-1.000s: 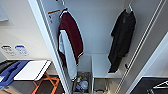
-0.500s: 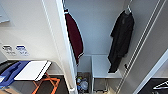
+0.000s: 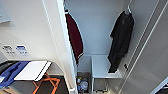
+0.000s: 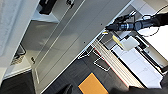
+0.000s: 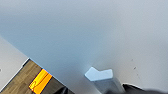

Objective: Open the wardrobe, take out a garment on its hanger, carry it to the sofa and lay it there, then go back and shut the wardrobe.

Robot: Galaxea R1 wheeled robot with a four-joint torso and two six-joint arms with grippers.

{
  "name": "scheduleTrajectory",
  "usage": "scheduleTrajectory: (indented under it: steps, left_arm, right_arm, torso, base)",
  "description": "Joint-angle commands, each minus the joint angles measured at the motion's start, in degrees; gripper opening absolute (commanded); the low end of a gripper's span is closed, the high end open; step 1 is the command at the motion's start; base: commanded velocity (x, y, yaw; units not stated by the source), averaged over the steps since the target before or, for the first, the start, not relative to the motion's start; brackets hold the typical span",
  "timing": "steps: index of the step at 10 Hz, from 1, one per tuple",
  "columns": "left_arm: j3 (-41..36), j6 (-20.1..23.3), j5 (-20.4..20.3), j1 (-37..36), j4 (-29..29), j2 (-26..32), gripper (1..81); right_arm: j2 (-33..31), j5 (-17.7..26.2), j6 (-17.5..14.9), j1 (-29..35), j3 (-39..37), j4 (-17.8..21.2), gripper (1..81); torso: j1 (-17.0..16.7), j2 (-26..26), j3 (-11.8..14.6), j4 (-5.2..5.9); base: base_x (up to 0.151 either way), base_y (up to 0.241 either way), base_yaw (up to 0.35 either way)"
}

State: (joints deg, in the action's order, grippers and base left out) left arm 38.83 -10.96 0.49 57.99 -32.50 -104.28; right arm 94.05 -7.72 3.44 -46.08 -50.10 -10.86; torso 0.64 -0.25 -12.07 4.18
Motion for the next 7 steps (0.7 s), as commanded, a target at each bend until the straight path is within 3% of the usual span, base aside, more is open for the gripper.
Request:
scheduleTrajectory:
  steps: [1, 4, 7]
  left_arm:
    - [-1.7, 0.8, -1.3, -1.5, -1.0, 3.2, 81.1]
    - [1.4, 0.9, -1.3, 1.2, -1.0, 2.5, 81.1]
    - [7.1, 0.9, -1.3, 3.1, -0.5, -0.9, 81.1]
  right_arm:
    - [-5.5, 4.7, 1.3, -0.7, 4.8, -2.2, 81.1]
    - [-9.0, 2.3, 1.4, -4.6, 3.0, -2.4, 81.1]
    - [-9.3, 1.5, 2.3, -7.3, -3.4, -2.2, 81.1]
  torso:
    - [0.0, 0.0, 0.0, 0.00]
    - [0.0, 0.0, 0.0, 0.00]
    - [-0.2, -0.1, 0.0, 0.00]
  base:
    - [0.000, 0.000, 0.000]
    - [0.000, 0.000, 0.000]
    - [0.000, 0.000, 0.000]
